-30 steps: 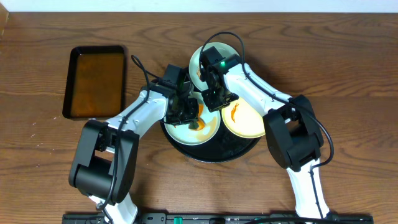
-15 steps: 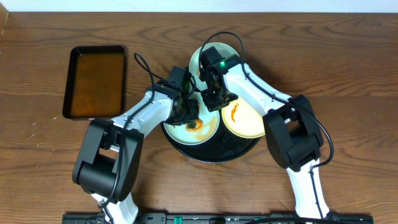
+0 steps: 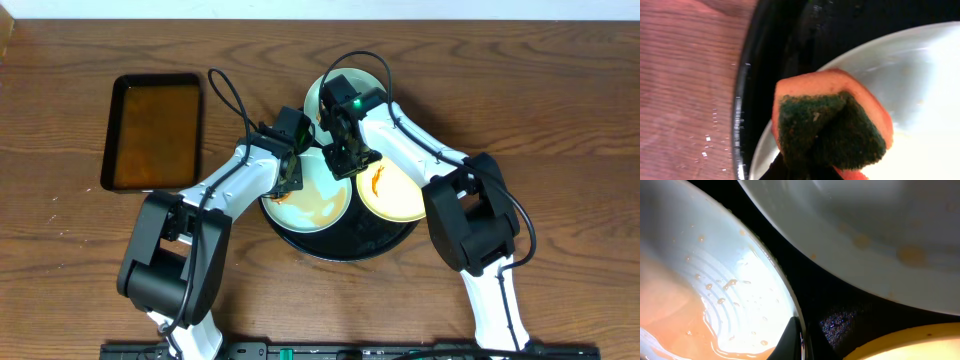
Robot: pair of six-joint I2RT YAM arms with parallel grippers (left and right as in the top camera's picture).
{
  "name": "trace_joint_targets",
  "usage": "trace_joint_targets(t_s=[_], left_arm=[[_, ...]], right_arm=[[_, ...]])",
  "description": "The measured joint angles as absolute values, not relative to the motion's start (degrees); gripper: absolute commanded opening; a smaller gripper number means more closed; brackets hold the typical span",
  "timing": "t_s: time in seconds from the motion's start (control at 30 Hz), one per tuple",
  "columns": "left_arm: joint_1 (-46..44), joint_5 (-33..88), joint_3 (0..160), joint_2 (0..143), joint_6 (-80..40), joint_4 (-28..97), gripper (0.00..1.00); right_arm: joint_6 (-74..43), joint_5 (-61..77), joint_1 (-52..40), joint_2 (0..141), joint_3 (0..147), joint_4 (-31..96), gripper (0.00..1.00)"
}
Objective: Clean dirty plates on tray and stack at the side
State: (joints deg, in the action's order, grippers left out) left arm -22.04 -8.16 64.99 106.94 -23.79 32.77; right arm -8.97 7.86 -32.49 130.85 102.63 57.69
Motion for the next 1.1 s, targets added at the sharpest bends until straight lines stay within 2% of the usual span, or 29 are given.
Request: trace_joint_targets(t_s=[0.2,0.4,0.63,0.9,1.1], left_arm=[[-21.8,-9.1,65.0,103.0,-23.8,33.0,0.08],[-21.5,0.2,64.9,100.6,-27.3,31.1,0.08],[-23.0,5.6,64.0,105.6,-31.7,28.2,0.08],[-23.0,5.2,64.3,107.2,-32.6,28.7,0.07],[-22.3,-2.0,65.3,107.1,-32.8,37.0,0.08]], right_arm=[[-9.0,7.9,-32.5,130.8,102.6,57.7,0.01],[-9.0,7.9,-32.5,130.8,102.6,57.7,0.01],[-9.0,7.9,-32.5,130.8,102.6,57.7,0.01],[-9.0,7.9,-32.5,130.8,102.6,57.7,0.01],[-9.0,7.9,-32.5,130.8,102.6,57.7,0.01]])
